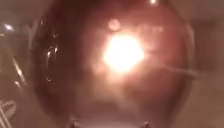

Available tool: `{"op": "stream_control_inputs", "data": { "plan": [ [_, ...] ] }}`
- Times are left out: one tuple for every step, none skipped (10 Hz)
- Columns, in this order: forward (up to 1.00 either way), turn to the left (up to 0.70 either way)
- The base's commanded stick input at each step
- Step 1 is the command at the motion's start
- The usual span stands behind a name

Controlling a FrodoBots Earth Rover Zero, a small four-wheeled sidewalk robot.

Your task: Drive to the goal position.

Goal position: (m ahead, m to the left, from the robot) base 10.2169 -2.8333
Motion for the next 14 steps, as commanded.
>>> {"op": "stream_control_inputs", "data": {
  "plan": [
    [0.7,0.0],
    [0.7,0.0],
    [0.7,0.0],
    [0.7,0.0],
    [0.7,0.0],
    [0.7,0.0],
    [0.7,0.0],
    [0.7,0.0],
    [0.7,0.0],
    [0.7,0.0],
    [0.7,0.0],
    [0.7,0.0],
    [0.7,0.0],
    [0.7,0.0]
  ]
}}
